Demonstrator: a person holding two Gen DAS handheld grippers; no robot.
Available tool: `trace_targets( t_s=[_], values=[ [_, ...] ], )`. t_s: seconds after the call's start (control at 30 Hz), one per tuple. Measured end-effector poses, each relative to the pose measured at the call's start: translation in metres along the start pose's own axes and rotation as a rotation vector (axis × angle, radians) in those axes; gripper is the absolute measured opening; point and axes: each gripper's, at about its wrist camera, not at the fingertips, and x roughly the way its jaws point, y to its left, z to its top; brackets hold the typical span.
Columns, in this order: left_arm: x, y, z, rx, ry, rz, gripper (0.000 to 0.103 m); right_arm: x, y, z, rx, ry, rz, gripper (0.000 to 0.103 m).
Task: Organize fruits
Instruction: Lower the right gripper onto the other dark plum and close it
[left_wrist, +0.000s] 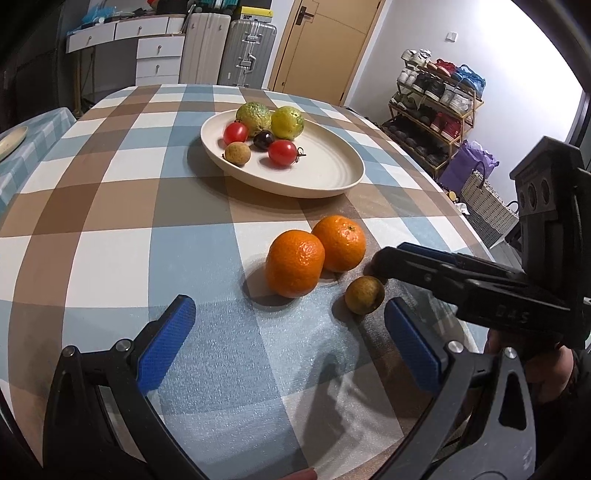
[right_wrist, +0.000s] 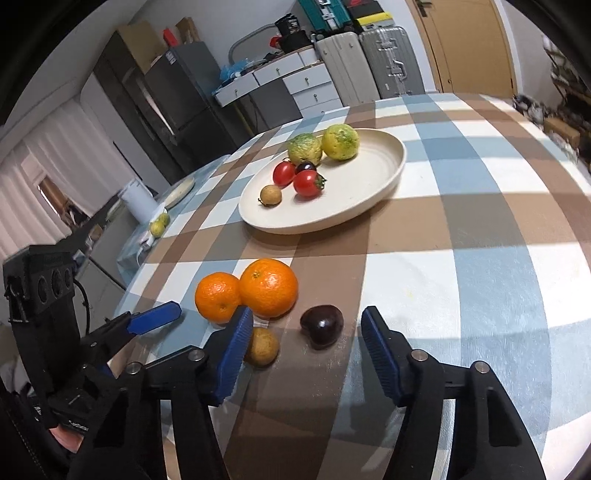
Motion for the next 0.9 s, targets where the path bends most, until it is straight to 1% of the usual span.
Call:
trace_targets(
  t_s=[0.03, 0.1, 0.13, 0.2, 0.27, 0.43, 0.53, 0.7, 0.8, 0.9],
  values=[
    [0.0, 0.0, 0.0, -0.001, -0.002, -0.001, 0.102, 0.002, 0.0, 0.001, -0.001, 0.007, -0.009, 0.05],
    [0.0, 0.001, 0.0, -0.002, -0.005, -0.001, 0.102, 0.006, -0.001, 0.002, 0.006, 0.018, -0.018, 0.048],
    [0.0, 0.001, 0.0, -0.002, -0.003, -0.001, 0.102, 0.007, -0.002, 0.002, 0.007, 0.023, -0.021, 0.044],
    [0.0, 0.001, -0.001, -0.003, -0.001, -0.001, 0.102, 0.009, -0.003, 0.001, 0.007, 0.028, -0.031, 0.041],
    [0.001, 0.002, -0.001, -0.008, 0.001, -0.005, 0.102, 0.01, -0.004, 0.0, 0.003, 0.032, -0.044, 0.028],
    [0.001, 0.001, -0.001, -0.004, -0.004, -0.003, 0.102, 0.007, -0.006, -0.001, 0.007, 0.022, -0.043, 0.026],
    [0.0, -0.002, -0.001, 0.006, -0.006, 0.001, 0.102, 0.0, -0.005, -0.001, 0.001, -0.009, -0.041, 0.026],
    [-0.002, -0.013, -0.001, 0.025, -0.002, -0.012, 0.102, -0.008, -0.009, -0.002, 0.016, -0.035, -0.025, 0.026],
    [-0.006, -0.021, -0.002, 0.042, -0.021, -0.017, 0.102, -0.014, -0.012, -0.003, 0.03, -0.05, -0.011, 0.026],
    [-0.008, -0.031, -0.002, 0.068, -0.03, -0.028, 0.102, -0.019, -0.016, -0.005, 0.043, -0.056, 0.026, 0.026]
  ],
)
